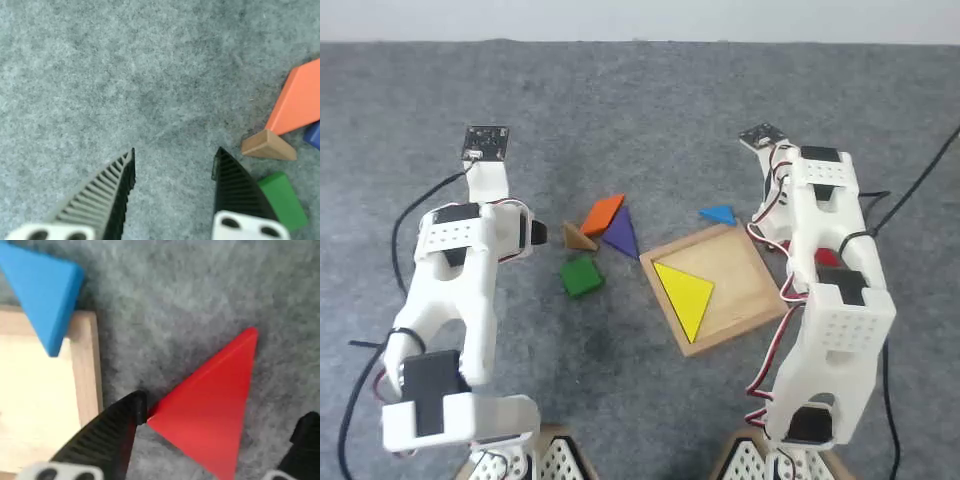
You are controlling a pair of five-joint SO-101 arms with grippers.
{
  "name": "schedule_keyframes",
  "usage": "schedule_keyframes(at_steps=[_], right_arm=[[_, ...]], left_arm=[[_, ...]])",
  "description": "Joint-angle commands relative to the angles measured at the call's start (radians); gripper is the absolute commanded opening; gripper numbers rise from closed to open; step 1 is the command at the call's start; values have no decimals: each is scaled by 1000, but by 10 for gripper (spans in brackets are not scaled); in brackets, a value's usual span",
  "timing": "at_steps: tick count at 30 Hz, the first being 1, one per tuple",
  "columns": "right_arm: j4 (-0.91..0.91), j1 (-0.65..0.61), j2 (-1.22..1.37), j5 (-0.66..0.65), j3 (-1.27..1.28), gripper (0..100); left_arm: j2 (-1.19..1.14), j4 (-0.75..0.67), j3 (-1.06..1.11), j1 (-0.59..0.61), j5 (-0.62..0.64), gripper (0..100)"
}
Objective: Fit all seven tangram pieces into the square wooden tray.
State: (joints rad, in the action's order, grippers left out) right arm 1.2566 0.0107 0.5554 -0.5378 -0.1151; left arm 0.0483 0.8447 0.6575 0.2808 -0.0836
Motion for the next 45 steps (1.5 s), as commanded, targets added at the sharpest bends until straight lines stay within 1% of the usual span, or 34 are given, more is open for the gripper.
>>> schedule_keyframes(at_steps=[1,7,13,18,28,33,36,40,45], right_arm=[[-13,22,2,-8,-54,438],[19,25,61,-9,-74,438],[85,41,61,-9,-94,437],[97,51,56,-9,-95,437],[128,10,53,-11,-97,437],[130,30,31,-80,-91,437],[124,47,39,-89,-95,437],[122,48,90,-133,-97,437],[165,48,136,-144,-166,437]], left_arm=[[5,-20,-5,6,2,247],[5,-20,-5,20,2,247],[5,-20,-5,20,2,247],[5,-20,-7,18,2,247],[5,-20,-7,17,2,247],[5,-20,-7,17,2,247],[5,-20,-7,18,2,247],[5,-20,-7,18,2,247],[5,-20,-7,20,2,247]])
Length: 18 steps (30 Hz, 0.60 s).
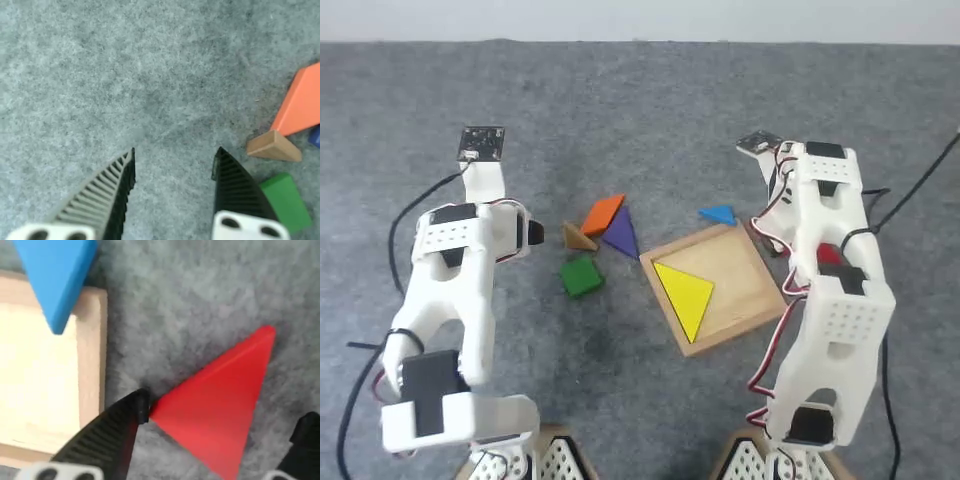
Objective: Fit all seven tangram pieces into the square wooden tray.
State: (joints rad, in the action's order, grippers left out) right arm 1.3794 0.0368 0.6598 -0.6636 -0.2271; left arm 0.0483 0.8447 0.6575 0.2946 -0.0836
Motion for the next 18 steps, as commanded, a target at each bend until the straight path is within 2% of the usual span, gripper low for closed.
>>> schedule_keyframes(at_steps=[1,6,15,18], right_arm=[[58,22,38,-17,-63,433],[82,22,54,-17,-69,324],[81,22,54,20,-71,312],[77,22,54,26,-71,265]], left_arm=[[5,-20,-7,6,2,247],[5,-20,-7,6,2,247],[5,-20,-7,6,2,247],[5,-20,-7,6,2,247]])
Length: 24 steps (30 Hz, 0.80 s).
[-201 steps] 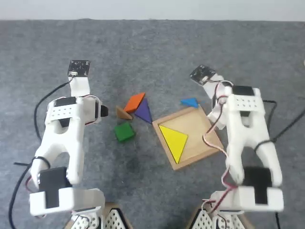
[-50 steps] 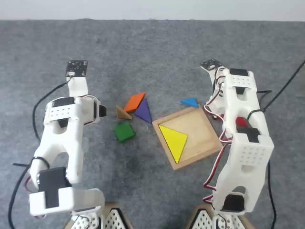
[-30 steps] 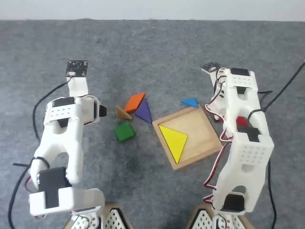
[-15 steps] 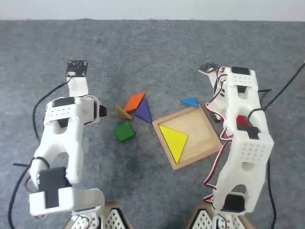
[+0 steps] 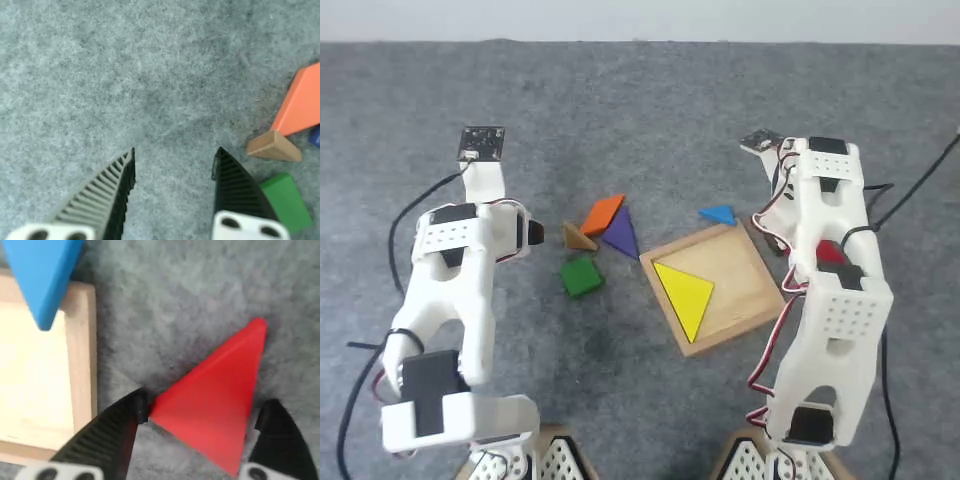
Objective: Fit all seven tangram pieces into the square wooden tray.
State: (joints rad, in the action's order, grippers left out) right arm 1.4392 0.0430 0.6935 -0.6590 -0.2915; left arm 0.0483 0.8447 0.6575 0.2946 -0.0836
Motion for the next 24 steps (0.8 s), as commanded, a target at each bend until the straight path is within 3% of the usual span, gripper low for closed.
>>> schedule_keyframes(at_steps=[1,13,19,24], right_arm=[[18,16,19,21,-6,246],[28,16,19,41,-40,217],[189,15,-5,-68,-135,379],[205,16,-25,-78,-137,387]], left_arm=[[5,-20,-7,6,2,247],[5,-20,-7,6,2,247],[5,-20,-8,6,2,247],[5,-20,-10,6,2,247]])
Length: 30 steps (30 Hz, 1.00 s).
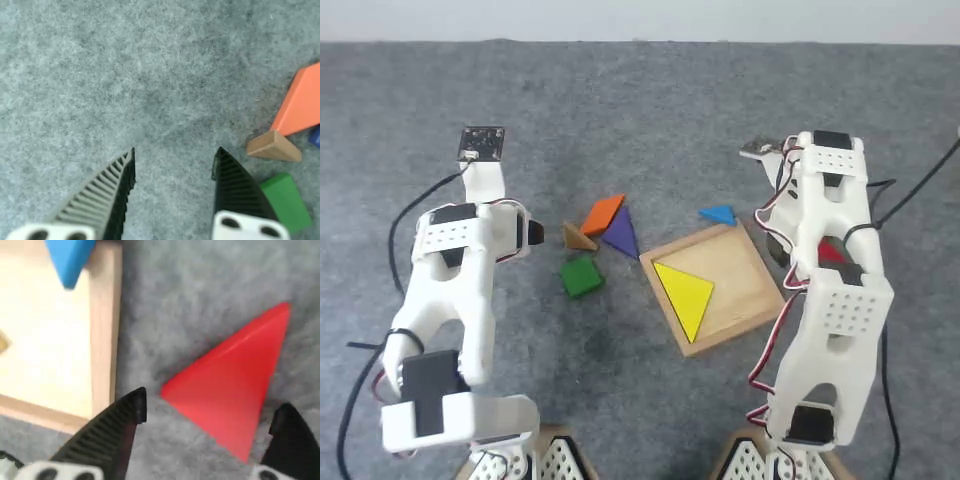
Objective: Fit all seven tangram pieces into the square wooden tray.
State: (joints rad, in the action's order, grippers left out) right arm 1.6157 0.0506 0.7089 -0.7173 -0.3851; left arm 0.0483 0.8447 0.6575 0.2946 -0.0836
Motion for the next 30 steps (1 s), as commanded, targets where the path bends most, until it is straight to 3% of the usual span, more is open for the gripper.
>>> schedule_keyframes(at_steps=[1,13,22,30], right_arm=[[30,8,-47,-20,-43,387],[-41,90,10,-126,-43,387],[-50,53,62,-117,-43,387],[-22,48,62,46,-101,387]], left_arm=[[5,-20,-10,6,2,247],[5,-20,-8,6,2,247],[5,-20,-7,6,2,247],[5,-21,-8,6,2,247]])
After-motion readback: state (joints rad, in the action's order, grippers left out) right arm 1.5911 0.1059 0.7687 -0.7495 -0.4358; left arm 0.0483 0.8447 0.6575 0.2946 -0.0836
